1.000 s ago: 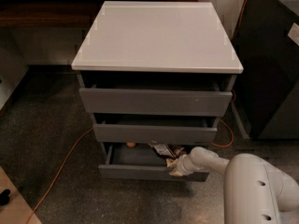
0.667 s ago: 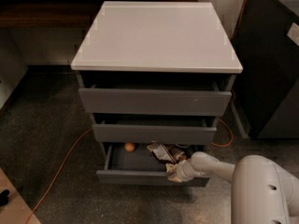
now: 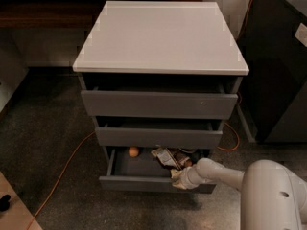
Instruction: Pick orange from bottom drawer and place on counter
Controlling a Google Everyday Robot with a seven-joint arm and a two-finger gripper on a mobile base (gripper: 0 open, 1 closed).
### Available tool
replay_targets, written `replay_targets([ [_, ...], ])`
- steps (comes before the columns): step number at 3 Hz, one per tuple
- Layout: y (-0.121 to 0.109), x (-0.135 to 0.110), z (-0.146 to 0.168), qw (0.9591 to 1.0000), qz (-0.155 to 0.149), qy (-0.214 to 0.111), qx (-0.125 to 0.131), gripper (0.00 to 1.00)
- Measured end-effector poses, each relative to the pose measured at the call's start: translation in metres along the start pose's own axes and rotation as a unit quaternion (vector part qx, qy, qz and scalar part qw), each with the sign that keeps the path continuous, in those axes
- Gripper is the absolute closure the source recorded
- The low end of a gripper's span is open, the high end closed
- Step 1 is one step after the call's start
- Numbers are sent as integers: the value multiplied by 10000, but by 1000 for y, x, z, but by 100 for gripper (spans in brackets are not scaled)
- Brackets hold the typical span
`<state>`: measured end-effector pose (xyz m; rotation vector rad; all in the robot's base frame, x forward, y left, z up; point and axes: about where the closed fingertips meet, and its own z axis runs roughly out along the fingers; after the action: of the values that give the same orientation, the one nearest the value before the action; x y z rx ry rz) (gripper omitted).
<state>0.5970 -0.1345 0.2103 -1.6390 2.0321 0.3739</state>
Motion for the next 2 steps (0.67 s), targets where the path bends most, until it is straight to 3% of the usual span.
replay_targets([
  [2, 6, -2, -1, 10000, 20, -19, -17, 59],
])
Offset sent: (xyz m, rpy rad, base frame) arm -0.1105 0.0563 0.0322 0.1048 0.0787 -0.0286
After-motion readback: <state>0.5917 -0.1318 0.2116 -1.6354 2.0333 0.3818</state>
